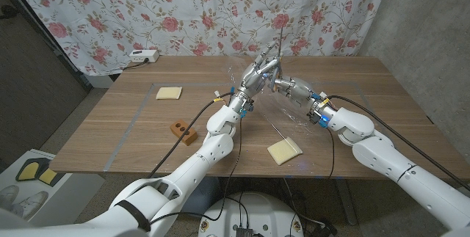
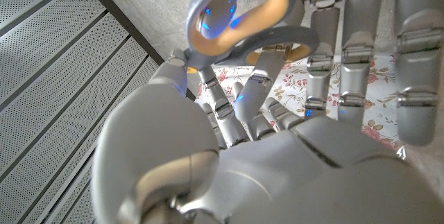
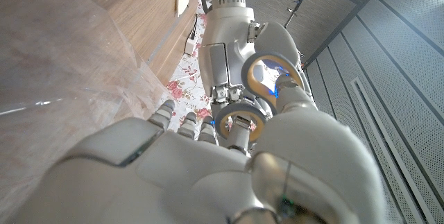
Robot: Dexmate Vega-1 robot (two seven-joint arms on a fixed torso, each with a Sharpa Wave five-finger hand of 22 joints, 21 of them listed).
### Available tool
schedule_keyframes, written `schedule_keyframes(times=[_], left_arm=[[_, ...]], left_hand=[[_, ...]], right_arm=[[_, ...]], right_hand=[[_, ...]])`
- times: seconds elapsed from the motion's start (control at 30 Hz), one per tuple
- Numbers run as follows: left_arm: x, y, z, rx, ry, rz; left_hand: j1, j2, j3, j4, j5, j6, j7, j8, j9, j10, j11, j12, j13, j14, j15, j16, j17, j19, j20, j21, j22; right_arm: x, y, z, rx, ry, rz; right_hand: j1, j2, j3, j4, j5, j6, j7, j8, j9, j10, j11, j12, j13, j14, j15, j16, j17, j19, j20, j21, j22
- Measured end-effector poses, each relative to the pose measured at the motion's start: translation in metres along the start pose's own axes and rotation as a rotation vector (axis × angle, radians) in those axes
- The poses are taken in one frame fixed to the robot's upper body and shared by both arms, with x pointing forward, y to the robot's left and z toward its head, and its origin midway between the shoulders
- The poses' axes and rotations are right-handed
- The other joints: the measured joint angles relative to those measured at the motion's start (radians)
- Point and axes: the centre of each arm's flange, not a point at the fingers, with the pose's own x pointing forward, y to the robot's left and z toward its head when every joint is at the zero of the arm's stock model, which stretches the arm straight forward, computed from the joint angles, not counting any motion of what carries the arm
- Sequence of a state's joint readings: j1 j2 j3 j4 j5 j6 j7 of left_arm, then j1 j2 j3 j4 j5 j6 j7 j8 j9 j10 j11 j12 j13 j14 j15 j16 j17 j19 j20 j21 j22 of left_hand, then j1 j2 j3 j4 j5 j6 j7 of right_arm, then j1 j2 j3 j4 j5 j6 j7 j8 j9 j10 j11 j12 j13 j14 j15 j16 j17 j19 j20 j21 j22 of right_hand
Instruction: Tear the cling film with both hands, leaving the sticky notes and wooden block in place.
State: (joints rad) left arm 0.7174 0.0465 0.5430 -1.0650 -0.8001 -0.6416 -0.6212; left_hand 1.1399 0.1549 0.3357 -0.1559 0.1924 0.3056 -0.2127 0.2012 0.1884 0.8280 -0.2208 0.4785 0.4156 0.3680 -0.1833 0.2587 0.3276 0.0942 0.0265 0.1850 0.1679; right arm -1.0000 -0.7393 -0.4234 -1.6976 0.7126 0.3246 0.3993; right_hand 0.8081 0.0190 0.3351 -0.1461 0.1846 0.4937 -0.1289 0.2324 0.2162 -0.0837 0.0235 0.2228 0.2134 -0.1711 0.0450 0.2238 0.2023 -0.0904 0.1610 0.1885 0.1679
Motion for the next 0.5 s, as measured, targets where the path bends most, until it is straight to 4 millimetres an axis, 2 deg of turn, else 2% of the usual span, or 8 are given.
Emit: schedule_keyframes(times=[0.27,0.5], left_arm=[[0.0022,-0.0008,0.0015,0.006,-0.003,-0.001],[0.0023,-0.0008,0.0024,0.012,-0.005,0.003]], left_hand=[[0.000,0.000,0.000,0.000,0.004,0.000,0.000,0.000,0.000,0.000,0.000,0.000,0.000,0.002,-0.002,0.001,0.000,-0.002,-0.002,0.000,0.000],[0.003,-0.003,0.000,0.000,0.004,0.011,0.000,0.000,0.000,0.000,0.000,0.000,0.000,0.002,-0.002,0.001,0.005,-0.002,-0.002,0.000,0.000]], right_arm=[[-0.0008,0.0023,0.0005,-0.002,0.005,0.012],[-0.0017,0.0039,0.0009,-0.005,0.009,0.023]], right_hand=[[0.000,0.000,-0.004,0.004,0.000,-0.002,0.002,0.000,0.000,-0.003,0.003,0.000,0.000,-0.005,0.005,0.000,0.000,-0.005,0.005,0.000,0.000],[0.000,0.000,-0.004,0.004,0.000,-0.020,0.004,-0.014,0.000,-0.019,0.012,-0.008,0.000,0.000,0.011,-0.006,0.000,-0.015,0.007,-0.004,0.000]])
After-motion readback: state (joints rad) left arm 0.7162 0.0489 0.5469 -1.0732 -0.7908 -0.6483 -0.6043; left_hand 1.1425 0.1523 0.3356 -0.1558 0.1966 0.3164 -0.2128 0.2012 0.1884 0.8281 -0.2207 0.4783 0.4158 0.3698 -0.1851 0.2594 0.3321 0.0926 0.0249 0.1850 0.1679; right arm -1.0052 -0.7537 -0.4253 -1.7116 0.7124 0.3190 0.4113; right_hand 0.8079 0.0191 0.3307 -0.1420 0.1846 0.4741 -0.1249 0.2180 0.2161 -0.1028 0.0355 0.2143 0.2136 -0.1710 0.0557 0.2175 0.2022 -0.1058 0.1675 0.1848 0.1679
